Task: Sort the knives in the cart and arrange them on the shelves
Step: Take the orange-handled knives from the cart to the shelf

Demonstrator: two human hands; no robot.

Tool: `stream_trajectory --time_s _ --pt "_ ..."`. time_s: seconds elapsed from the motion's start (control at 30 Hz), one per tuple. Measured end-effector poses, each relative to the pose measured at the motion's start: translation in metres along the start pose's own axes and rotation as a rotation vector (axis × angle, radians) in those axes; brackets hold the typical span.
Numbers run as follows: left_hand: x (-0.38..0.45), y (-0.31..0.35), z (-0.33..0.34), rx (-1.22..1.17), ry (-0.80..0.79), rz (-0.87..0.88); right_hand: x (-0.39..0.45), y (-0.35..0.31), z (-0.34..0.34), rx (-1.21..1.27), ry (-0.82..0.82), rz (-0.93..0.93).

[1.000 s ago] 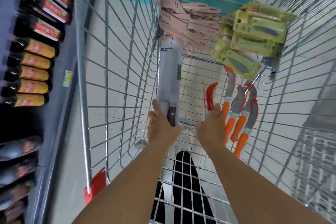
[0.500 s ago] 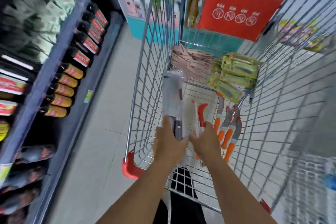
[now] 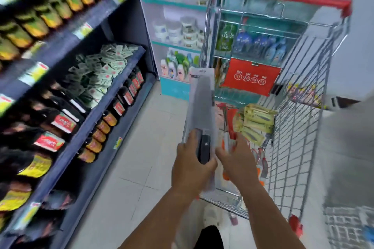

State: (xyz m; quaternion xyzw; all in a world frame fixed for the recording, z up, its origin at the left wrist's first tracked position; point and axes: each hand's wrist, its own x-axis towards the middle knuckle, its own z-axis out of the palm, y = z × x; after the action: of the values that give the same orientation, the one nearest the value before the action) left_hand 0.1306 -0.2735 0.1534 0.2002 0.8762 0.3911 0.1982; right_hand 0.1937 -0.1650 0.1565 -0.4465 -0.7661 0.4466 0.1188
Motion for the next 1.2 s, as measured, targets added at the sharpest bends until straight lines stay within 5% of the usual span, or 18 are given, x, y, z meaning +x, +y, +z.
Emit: stream_trajectory --time_s 0.37,0.87,1.2 --pt "-0.041 -0.004 -0.137 -0.063 0.468 0.070 -0.045 -0.140 0.031 0.021 -0.218 -0.376" --pt "-0.210 -0.092 -0.253 -0.122 1.137 -0.450 -0.198 -0.234 0.164 -0.091 -0.852 -0.823" --pt "-0.354 -0.156 -0.321 -0.108 1.395 -0.638 -0.377 -0.270 0.234 -0.157 -1.163 -1.056"
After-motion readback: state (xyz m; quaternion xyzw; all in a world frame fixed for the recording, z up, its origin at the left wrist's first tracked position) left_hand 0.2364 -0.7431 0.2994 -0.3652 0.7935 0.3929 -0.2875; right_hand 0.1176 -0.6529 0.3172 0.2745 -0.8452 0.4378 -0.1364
